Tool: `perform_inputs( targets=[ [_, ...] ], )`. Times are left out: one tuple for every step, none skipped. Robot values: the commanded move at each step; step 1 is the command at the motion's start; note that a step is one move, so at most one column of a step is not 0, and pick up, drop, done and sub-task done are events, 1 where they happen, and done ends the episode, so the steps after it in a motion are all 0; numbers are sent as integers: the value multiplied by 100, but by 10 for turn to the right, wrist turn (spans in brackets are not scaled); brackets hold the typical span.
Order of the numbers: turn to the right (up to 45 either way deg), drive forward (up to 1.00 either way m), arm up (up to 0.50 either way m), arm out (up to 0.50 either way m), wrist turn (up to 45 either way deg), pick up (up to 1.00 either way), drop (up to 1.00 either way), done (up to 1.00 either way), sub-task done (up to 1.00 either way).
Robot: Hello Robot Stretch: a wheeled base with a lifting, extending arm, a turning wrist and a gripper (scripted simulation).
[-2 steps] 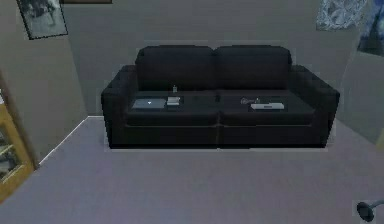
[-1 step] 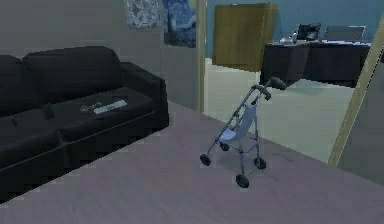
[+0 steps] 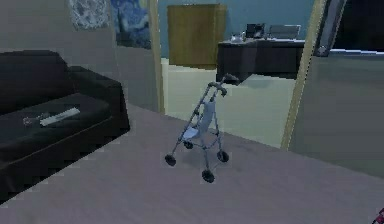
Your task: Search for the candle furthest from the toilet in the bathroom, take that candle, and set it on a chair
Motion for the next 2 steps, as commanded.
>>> perform_inputs(
  targets=[
    [0, 35, 0, 0, 0, 0, 0, 0, 0],
    [270, 0, 0, 0, 0, 0, 0, 0, 0]
  ],
)
